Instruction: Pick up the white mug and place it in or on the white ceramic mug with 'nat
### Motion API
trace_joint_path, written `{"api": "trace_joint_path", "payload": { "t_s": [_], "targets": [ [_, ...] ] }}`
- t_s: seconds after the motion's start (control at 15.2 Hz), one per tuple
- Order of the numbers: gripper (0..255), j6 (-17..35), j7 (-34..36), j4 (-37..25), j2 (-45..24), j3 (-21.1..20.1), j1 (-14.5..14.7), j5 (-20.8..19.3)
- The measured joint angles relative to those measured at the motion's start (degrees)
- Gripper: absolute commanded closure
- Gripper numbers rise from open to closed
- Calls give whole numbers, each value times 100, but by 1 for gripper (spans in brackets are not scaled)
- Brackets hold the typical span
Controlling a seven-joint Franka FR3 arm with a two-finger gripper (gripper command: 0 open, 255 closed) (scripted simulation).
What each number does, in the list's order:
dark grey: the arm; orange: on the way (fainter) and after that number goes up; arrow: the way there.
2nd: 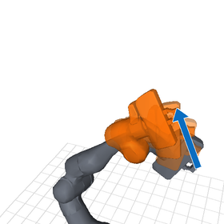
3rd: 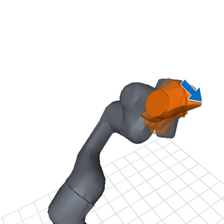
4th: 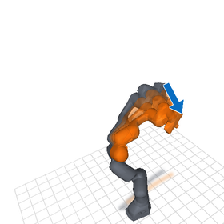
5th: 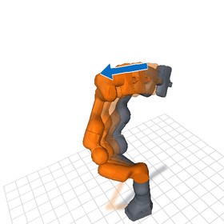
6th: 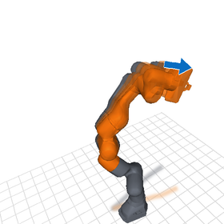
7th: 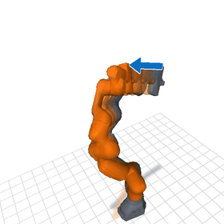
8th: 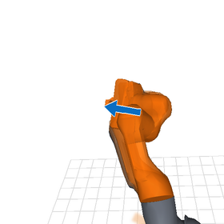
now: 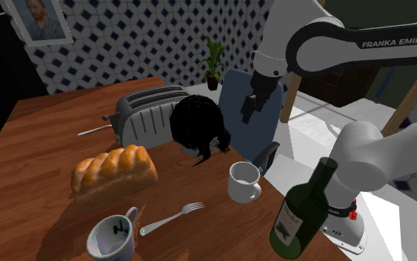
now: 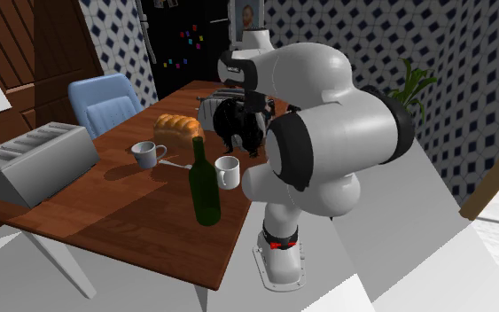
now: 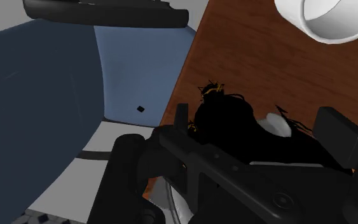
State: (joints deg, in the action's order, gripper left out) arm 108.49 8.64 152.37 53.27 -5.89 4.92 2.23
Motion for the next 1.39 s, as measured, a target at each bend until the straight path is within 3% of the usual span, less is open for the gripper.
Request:
{"api": "trace_joint_path", "payload": {
  "t_s": [0.79,1.39],
  "targets": [
    [0,1337,486,1716,38,-707,895,935],
    [0,2239,513,2129,-464,-875,1005,1130]
  ]
}}
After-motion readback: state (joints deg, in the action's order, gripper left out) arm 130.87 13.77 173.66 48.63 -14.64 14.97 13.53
